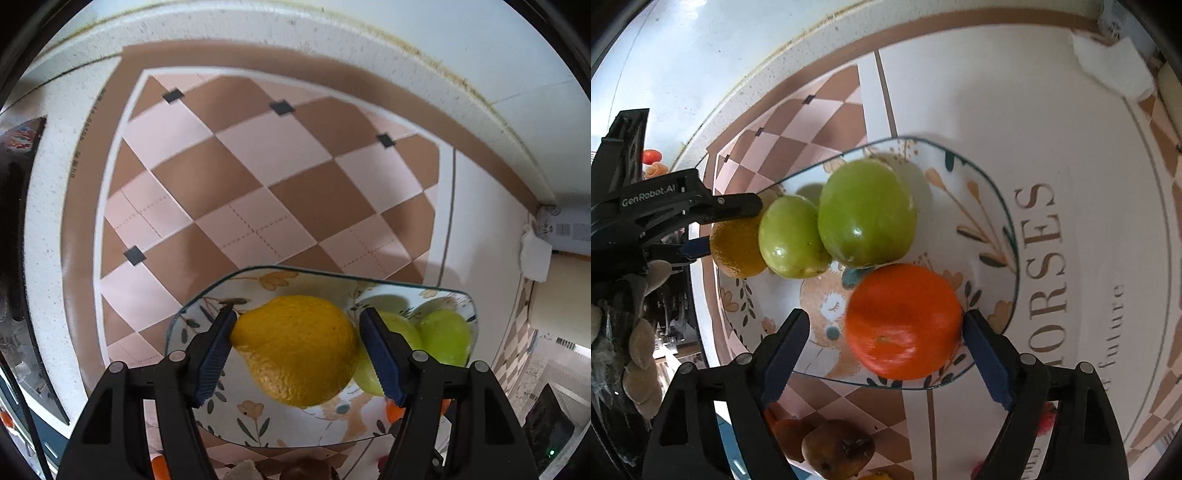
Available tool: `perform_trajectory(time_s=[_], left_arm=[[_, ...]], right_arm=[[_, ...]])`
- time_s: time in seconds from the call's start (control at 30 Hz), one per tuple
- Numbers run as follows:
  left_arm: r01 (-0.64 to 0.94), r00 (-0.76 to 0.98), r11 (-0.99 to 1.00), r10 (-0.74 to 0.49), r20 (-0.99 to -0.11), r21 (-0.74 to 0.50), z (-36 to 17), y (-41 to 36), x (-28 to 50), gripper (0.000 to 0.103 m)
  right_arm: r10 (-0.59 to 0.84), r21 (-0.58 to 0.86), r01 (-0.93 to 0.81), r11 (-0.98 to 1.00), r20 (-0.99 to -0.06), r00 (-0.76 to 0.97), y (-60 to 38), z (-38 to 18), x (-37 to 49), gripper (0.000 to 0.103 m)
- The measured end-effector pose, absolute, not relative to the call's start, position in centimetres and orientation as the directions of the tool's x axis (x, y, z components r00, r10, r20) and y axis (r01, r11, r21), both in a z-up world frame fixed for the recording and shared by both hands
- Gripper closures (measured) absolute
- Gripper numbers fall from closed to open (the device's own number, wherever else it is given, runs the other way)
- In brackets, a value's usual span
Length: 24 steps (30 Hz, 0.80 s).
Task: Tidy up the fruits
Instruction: 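Place the lemon and orange on the plate beside the apples, open both grippers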
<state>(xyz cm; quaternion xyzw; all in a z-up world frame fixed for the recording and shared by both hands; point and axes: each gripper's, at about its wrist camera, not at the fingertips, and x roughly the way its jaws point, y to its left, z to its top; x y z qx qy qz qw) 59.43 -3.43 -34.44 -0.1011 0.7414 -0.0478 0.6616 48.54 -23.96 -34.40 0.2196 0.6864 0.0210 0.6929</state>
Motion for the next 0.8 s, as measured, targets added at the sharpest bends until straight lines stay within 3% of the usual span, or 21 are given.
perform_trajectory(time_s=[0.1, 0.2, 0.57, 0.8], left_arm=[[-0.075, -0.081, 0.976, -0.211, -0.974, -0.205, -33.4, -3.0, 59.1, 0.032], [-0.037, -0.048, 0.983, -0.183, -0.982, -0.181, -31.9, -2.6, 57.9, 0.014], [0.071, 0.121, 0.997, -0.024, -0.992, -0.015, -26.9, -1.1, 47.9, 0.013], [0.1, 0.243, 0.995, -0.019, -0.97, 0.006, -21.8, -1.6, 42.7, 0.013]], right_arm=[[0.278, 0.284, 0.259, 0.923, -0.959, 0.058, -24.1, -33.1, 48.3, 0.012], [0.209, 0.22, 0.238, 0.946, -0.975, 0.068, -24.1, -31.8, 47.8, 0.012], [0.096, 0.123, 0.168, 0.978, -0.982, 0.162, -23.2, -25.9, 43.3, 0.012], [0.091, 0.128, 0.149, 0.981, -0.968, 0.233, -22.0, -21.5, 38.7, 0.012]])
